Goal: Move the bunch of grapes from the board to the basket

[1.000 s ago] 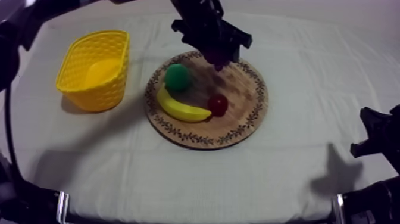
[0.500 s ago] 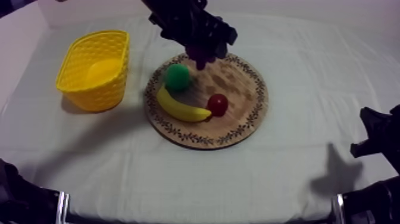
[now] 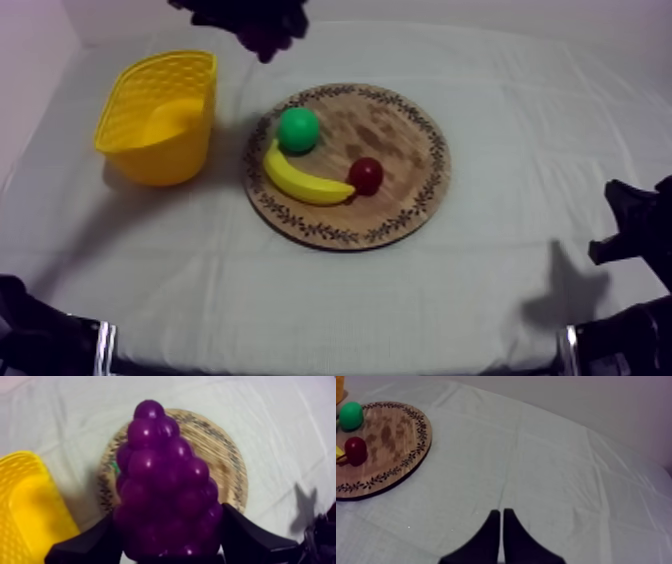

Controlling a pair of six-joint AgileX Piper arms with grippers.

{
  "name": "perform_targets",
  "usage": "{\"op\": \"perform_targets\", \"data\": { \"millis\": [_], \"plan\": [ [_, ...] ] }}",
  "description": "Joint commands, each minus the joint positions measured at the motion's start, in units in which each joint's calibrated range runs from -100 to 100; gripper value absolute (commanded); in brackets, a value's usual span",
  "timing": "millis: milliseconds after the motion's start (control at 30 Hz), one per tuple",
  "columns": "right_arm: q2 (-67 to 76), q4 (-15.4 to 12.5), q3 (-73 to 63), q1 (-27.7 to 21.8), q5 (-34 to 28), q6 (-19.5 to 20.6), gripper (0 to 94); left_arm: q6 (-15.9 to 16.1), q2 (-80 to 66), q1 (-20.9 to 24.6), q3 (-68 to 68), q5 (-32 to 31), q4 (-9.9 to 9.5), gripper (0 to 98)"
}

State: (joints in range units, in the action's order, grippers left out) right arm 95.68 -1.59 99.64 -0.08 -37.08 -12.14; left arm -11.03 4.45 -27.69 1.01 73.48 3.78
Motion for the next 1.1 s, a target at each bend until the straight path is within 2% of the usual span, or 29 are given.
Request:
{"op": "perform_targets", "data": {
  "millis": [0, 433, 667, 1067],
  "plan": [
    [0.00, 0.00, 0.03, 0.00, -0.01, 0.00, 0.5, 0.01, -1.81, 2.23, 1.71, -0.03, 0.15, 51.0],
    [0.00, 0.00, 0.03, 0.00, -0.01, 0.00, 0.5, 0.61, -8.37, 11.19, 13.94, -1.05, 0.34, 52.1],
    [0.00, 0.00, 0.03, 0.00, -0.01, 0.00, 0.5, 1.21, -8.57, 15.51, 15.81, -1.30, 0.18, 52.0],
    [0.00, 0.00, 0.03, 0.00, -0.01, 0.00, 0.5, 2.45, -2.70, 19.33, 20.02, -5.70, 0.34, 52.2]
  ]
}}
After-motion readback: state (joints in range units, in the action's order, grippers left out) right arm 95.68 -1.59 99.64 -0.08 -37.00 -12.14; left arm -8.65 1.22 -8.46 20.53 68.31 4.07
